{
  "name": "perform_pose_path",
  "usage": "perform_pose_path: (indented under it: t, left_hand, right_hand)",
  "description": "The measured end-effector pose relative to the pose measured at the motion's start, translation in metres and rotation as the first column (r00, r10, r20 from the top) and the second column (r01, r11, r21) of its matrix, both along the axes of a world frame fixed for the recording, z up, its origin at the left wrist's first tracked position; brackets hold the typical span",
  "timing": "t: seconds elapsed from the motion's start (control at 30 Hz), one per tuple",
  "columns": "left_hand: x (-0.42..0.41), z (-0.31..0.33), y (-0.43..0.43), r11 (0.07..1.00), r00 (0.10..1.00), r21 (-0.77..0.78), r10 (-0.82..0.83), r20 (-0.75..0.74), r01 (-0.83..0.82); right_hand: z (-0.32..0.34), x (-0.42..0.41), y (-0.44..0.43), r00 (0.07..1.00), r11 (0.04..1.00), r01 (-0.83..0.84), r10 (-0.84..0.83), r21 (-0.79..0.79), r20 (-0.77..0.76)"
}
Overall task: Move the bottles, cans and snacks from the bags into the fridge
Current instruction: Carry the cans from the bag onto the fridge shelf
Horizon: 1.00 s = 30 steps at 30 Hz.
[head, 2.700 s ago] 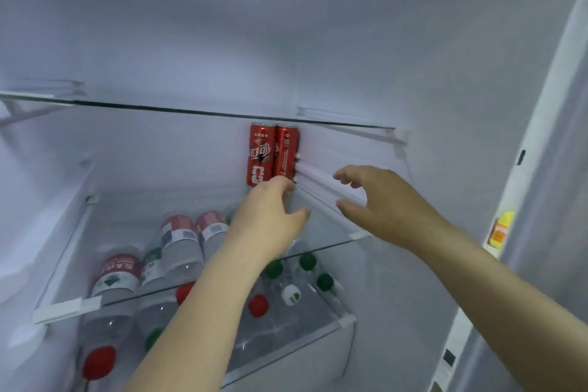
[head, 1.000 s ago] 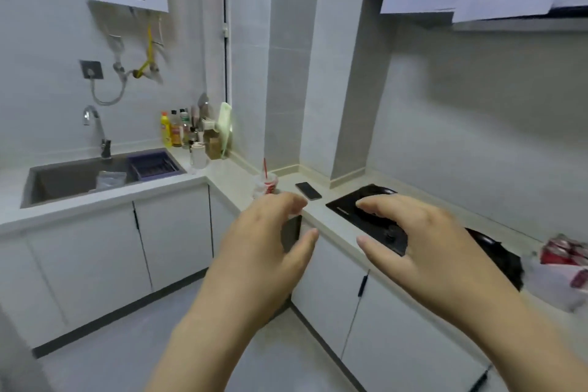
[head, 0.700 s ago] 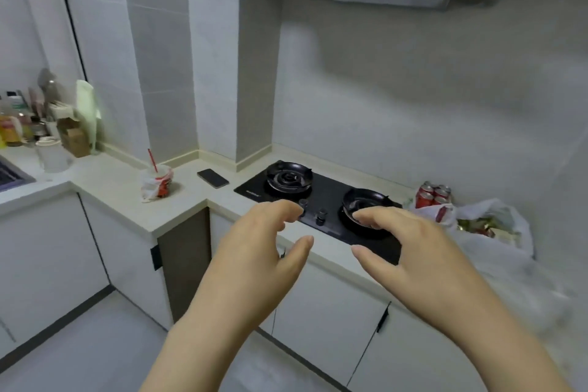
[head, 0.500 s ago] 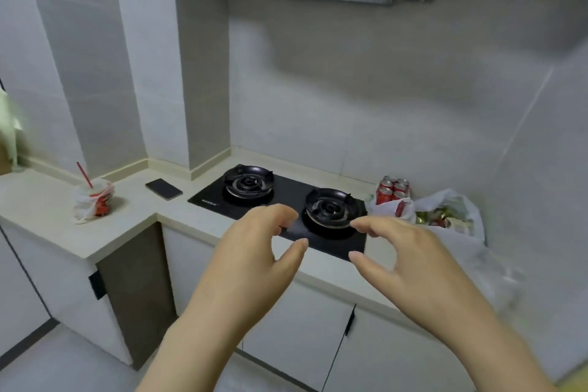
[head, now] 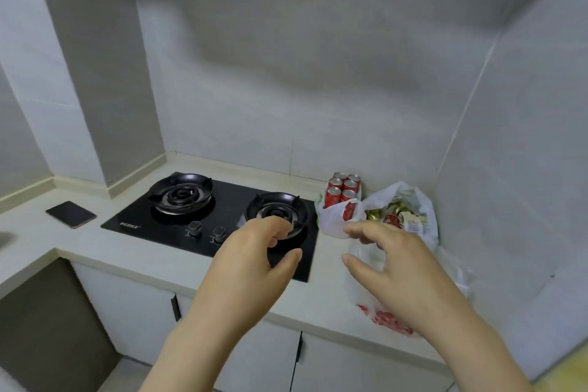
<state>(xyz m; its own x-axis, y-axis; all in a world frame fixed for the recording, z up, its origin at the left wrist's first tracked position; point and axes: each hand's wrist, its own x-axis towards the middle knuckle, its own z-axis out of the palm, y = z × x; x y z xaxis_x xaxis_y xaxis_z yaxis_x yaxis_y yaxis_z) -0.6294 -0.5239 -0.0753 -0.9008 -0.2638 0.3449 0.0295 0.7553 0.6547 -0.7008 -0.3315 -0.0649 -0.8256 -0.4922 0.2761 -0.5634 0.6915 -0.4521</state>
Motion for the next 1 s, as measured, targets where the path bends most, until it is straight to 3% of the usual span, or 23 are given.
perform_pose_path:
  t: [0.67,1.0]
  left_hand:
    - [-0.235,-0.026,-0.078,0.98,0.975,0.063,-0.195,0.105,0.189]
    - [-0.314,-0.059,-0.077,0.978,0.954,0.077,-0.208,0.214,0.196]
  right_hand:
    - [-0.04,-0.197,-0.053,0.959,0.967,0.254,-0.249,-0.022,0.135]
    - [-0.079,-0.28,-0.047,0.934,0.962,0.274,-0.265,-0.005,0.24]
